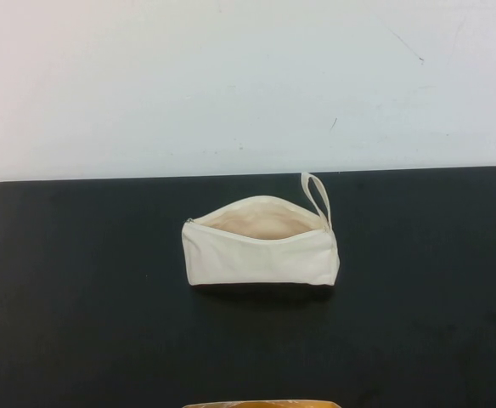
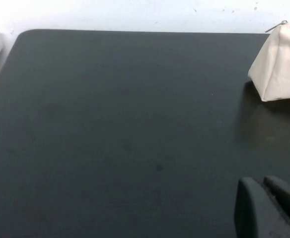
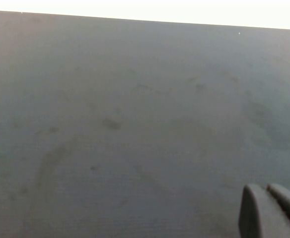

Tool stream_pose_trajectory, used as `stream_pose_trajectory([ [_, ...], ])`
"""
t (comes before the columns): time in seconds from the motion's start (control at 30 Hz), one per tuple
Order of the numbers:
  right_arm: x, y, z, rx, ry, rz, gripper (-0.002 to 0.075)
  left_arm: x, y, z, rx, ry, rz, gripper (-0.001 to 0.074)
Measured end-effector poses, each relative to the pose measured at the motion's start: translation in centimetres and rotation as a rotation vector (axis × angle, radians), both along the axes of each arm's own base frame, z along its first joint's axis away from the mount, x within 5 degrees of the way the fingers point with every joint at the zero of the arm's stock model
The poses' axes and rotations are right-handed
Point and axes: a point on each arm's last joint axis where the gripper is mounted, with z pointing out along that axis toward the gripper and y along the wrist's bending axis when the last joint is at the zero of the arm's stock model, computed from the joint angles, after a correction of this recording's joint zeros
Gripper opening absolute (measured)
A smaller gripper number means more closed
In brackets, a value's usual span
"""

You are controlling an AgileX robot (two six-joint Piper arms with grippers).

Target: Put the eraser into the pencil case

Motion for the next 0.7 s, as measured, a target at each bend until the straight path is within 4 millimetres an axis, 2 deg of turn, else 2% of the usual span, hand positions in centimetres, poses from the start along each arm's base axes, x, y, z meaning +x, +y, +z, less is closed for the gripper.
stream_pose_trajectory([
  [0.7,0.00,0.00,0.00,0.000,0.000,0.000,-0.0001,-0.02,-0.03,0.00,0.013,0.002,-0.007,-0.0001],
])
